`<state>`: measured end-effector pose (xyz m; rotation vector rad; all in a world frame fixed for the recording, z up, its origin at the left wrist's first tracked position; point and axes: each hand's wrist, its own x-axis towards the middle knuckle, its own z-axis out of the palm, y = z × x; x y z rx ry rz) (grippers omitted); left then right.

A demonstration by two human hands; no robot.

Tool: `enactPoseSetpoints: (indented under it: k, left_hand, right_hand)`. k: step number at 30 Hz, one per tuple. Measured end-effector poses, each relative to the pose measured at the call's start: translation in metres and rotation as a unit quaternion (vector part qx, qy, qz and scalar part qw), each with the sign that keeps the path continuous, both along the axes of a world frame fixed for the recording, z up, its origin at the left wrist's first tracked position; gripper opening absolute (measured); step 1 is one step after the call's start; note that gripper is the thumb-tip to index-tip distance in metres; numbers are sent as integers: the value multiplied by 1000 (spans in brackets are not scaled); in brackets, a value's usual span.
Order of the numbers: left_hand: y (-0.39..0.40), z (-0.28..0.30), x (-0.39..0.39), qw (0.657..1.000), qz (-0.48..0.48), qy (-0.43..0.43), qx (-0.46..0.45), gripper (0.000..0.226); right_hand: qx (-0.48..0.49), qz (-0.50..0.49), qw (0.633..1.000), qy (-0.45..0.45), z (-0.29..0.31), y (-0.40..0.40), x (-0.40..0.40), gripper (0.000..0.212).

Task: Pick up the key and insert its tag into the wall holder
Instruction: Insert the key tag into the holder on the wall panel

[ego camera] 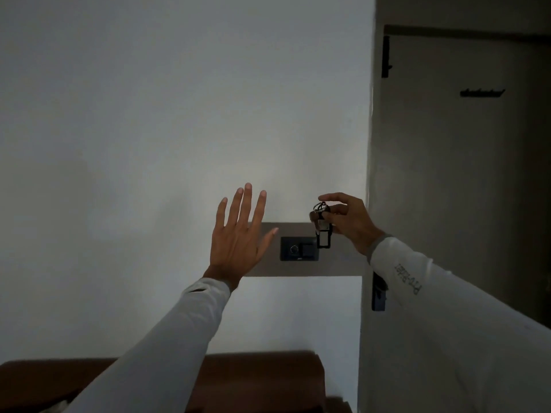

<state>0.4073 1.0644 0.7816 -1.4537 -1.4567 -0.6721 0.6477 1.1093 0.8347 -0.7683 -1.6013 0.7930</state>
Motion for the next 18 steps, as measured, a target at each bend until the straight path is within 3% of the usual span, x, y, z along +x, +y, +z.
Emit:
enactPoseSetpoints:
  k: [8,18]
  left_hand:
    - [152,3,-3,1000,-1,7,-3,79]
    - [277,-45,-18,999,15,13,-31,79]
  right_hand:
    - [16,-1,1000,-6,-2,151,-4,24]
    - [50,-35,998,-21,-43,293,-28,18]
